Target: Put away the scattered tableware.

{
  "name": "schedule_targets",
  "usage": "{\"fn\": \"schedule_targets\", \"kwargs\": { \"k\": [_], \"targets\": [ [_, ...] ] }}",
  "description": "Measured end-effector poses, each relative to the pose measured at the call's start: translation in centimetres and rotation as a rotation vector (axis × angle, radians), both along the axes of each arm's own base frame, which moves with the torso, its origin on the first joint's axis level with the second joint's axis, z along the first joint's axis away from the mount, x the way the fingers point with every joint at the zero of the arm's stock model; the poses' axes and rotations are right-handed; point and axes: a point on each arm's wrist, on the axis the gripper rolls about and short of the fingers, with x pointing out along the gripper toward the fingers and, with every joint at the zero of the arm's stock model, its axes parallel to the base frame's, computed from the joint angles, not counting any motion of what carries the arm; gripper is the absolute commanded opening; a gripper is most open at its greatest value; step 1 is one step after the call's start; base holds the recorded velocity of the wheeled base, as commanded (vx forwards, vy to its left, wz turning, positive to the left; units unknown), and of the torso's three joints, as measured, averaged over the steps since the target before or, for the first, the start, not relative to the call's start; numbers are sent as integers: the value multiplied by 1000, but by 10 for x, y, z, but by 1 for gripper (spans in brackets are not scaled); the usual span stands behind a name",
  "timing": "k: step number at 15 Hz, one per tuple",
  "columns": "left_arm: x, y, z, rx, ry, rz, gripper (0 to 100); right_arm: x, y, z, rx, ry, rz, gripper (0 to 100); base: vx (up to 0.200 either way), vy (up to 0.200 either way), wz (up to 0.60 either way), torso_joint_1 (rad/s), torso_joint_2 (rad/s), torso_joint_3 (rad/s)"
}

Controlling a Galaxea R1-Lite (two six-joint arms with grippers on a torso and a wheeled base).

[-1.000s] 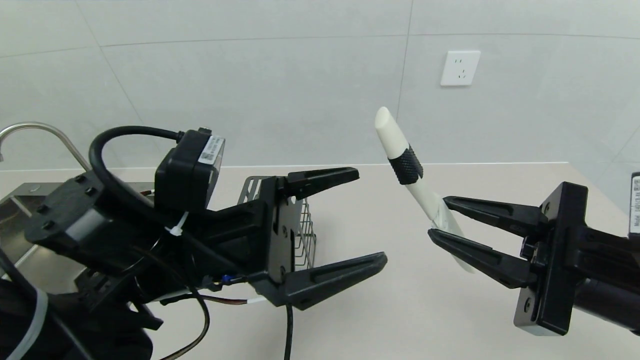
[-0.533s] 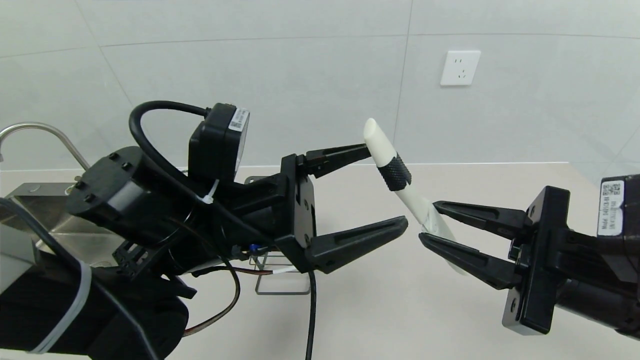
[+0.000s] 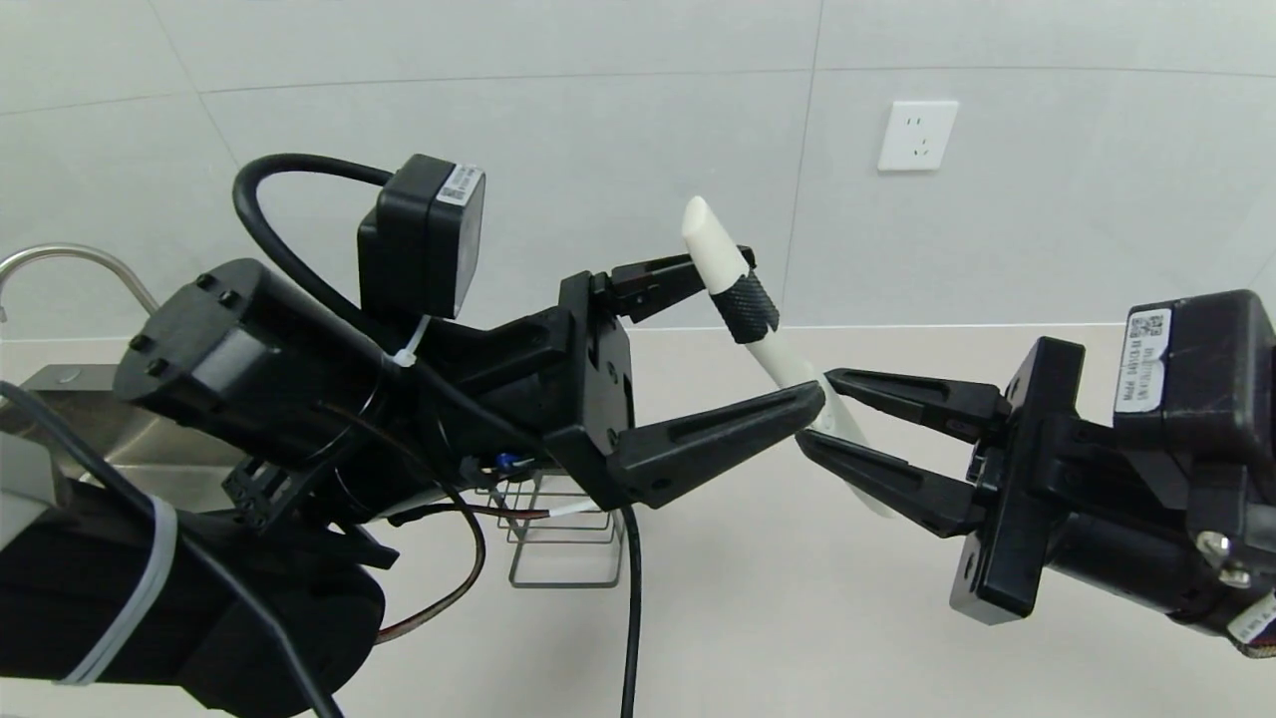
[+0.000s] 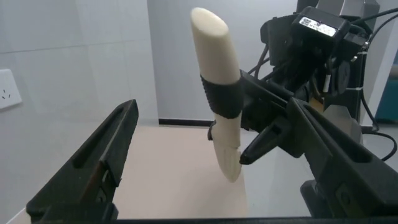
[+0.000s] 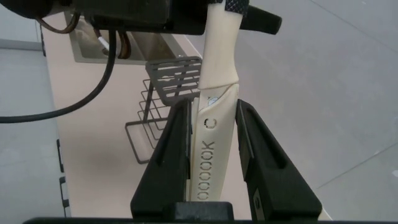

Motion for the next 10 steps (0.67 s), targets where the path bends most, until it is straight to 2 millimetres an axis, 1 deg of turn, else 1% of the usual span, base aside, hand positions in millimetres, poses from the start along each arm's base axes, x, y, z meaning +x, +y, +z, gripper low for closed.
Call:
{"fn": "schedule_targets", "kwargs": {
  "k": [4,10],
  "targets": [
    [-2,1,6,-16,2,-7,100,5,6,-4,-11,10,2,0,0,0,0,0,0,0],
    [-3,2,7,-16,1,-7,100,10,12,2,4,-3,-3,0,0,0,0,0,0,0]
  ]
}}
